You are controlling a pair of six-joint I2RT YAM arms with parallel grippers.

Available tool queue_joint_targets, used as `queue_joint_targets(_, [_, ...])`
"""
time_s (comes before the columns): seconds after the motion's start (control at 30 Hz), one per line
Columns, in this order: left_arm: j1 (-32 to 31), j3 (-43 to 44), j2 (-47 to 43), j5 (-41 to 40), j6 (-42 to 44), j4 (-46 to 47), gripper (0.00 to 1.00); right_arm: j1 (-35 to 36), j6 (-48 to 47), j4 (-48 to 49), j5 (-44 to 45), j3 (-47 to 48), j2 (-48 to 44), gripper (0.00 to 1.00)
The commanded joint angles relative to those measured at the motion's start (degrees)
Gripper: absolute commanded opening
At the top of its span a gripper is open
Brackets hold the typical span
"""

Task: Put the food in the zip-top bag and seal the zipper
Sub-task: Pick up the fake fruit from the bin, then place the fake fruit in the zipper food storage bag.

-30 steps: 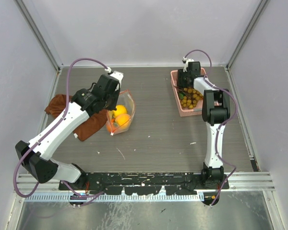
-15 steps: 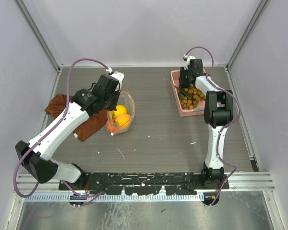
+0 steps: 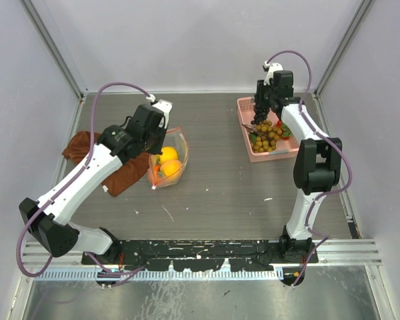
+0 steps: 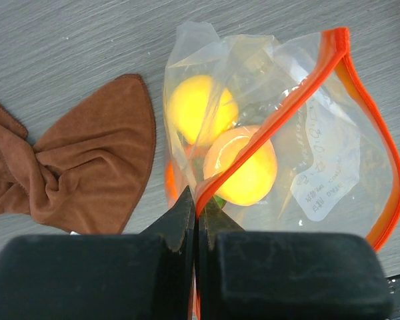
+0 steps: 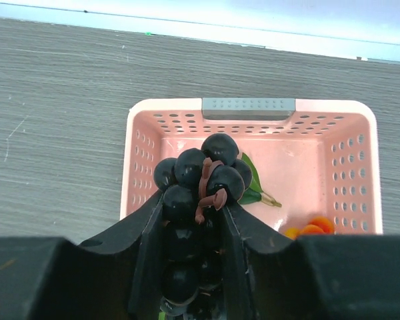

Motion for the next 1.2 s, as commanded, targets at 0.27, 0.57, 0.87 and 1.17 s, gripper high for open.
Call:
queue_joint_targets(0.27, [0.2,0.8,-2.3,4.4,-0.3,2.9,0.01,0.0,3.2,4.2,-0.5,-5.6,-16.1,0.18])
queue_joint_targets(0.57, [0.2,4.4,-1.0,7.2,-2.6,1.3,0.0,1.4,8.3,5.9,-4.7,-11.5,-27.3,0.18])
queue_joint_targets(0.87, [0.2,10.5,1.8,6.5,-7.3,-3.0,0.0,6.7,12.8,7.5,-6.6,-15.4,-36.1,0.18])
queue_joint_targets(1.17, [0.2,11.7,4.2,9.3,-15.0,-3.3,0.0,14.5,15.0,8.1,-6.4,-16.1,-40.5,0.18])
